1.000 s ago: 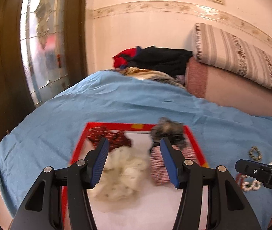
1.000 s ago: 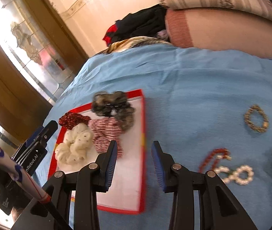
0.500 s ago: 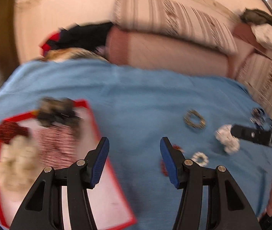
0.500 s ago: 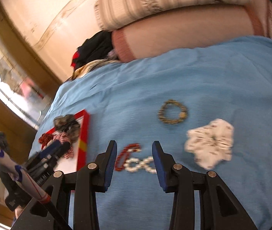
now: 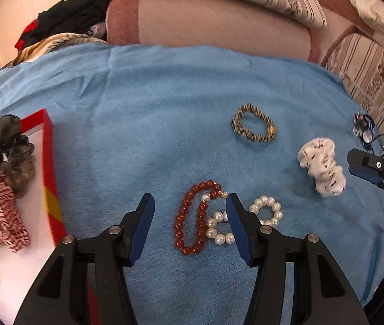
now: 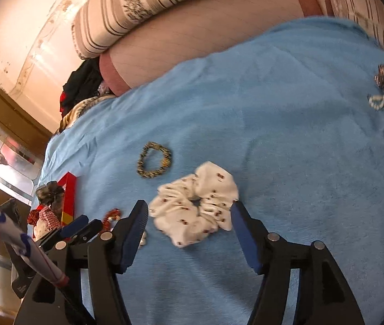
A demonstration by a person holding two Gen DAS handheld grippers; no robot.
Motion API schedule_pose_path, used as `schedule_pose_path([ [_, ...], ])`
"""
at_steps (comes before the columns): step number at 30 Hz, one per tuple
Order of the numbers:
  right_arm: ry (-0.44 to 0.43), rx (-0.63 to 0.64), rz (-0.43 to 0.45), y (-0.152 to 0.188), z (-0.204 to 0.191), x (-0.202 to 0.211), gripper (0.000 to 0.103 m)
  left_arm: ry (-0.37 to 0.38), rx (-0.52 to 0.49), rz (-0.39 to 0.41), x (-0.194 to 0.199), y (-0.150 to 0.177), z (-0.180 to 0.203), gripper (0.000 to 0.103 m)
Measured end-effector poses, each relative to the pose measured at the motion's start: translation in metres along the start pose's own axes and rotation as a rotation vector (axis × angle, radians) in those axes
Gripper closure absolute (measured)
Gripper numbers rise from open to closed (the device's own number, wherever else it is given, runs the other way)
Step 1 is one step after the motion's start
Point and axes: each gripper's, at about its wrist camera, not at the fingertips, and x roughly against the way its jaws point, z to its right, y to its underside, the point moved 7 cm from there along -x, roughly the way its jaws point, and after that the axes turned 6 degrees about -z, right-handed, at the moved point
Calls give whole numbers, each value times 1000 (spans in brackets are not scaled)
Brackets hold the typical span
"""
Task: Organize jewelry
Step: 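Move both grippers from the lid to the loose jewelry on the blue cover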
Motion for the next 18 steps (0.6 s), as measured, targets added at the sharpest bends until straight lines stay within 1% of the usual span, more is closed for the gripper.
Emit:
schedule_pose_path([
  [2,-17,-14,-15,0,4,-6,35,-6,-3,-10,-5,1,-3,49],
  [7,-21,-8,-36,0,3,-17,34,-10,0,-30,-17,3,-8,51],
  [9,-24,-5,-39,1,2,-20,34,-42,-27,-28,-21,2,-6,53],
  [11,-6,4,-40,1,3,-22,34,-82,-49,-24,-24,-1,-5,58],
  [12,-2,5,-40,0,3,-22,33,-108,-58,-22,-25,-1,-6,66],
  [13,-4,2,-40,0,4,-23,33,-145,-62,-19,-25,-3,-8,69],
  [16,2,-4,-41,0,7,-24,33,-200,-41,-16,-24,-5,-18,73],
  [18,6,6,-48,1,7,-26,33,-197,-30,-17,-24,-6,-23,75],
])
